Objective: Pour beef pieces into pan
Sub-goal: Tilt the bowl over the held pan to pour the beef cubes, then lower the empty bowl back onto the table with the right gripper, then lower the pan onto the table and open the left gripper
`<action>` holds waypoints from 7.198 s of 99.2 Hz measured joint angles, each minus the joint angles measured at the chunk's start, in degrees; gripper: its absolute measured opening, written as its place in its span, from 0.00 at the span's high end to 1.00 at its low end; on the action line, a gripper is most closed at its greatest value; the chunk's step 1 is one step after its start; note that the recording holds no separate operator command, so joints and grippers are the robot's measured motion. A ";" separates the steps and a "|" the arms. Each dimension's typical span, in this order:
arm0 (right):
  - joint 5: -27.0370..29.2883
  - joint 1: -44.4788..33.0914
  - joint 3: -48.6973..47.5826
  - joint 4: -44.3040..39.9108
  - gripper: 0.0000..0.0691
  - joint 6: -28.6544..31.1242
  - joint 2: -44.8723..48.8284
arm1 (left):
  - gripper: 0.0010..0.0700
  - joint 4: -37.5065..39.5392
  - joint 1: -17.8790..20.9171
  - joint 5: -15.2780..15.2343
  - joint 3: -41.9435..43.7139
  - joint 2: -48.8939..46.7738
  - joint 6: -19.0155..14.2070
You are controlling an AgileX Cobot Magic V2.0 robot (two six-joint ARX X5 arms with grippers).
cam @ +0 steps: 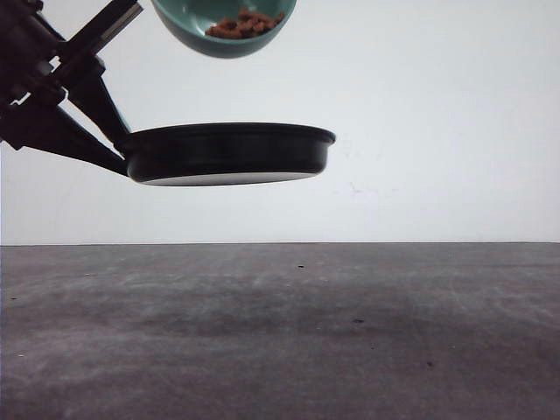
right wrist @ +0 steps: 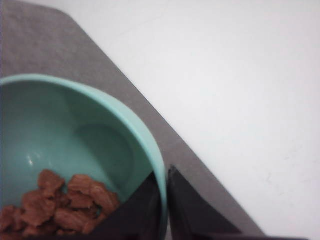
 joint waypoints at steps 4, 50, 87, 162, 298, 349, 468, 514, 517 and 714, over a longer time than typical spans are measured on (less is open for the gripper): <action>0.37 0.00 -0.02 1.40 0.98 -1.40 0.44 | 0.98 0.02 0.31 0.15 0.00 0.00 0.02; -0.76 0.85 -0.04 12.74 0.98 -12.37 3.74 | 0.98 0.13 1.05 2.38 0.00 0.00 0.02; -1.07 1.14 -0.11 17.14 0.98 -14.95 5.60 | 0.98 0.20 1.86 3.52 0.07 0.00 -0.66; -2.32 0.11 -9.01 28.70 0.98 -23.93 5.57 | 0.98 0.44 2.93 4.22 0.07 0.00 -1.51; -10.01 -5.92 -9.38 45.86 0.98 -29.90 11.67 | 0.98 2.75 5.55 3.91 0.07 0.00 -1.49; -0.15 -9.40 -9.35 29.33 0.98 0.31 3.50 | 0.98 2.78 5.55 3.98 0.07 0.00 0.46; -32.98 -54.60 0.07 -52.78 0.98 35.04 13.57 | 0.98 2.75 5.55 4.66 0.07 0.00 2.27; -30.67 -56.94 -1.05 -48.74 0.98 31.63 16.92 | 0.98 2.71 5.55 4.68 0.07 0.00 2.49; -30.67 -57.09 -1.05 -48.70 0.98 31.47 16.92 | 0.98 2.71 5.55 4.68 0.07 0.00 2.49; -47.12 -51.39 12.50 -48.43 0.99 33.68 -38.18 | 0.85 6.88 10.91 -0.13 0.63 22.64 16.63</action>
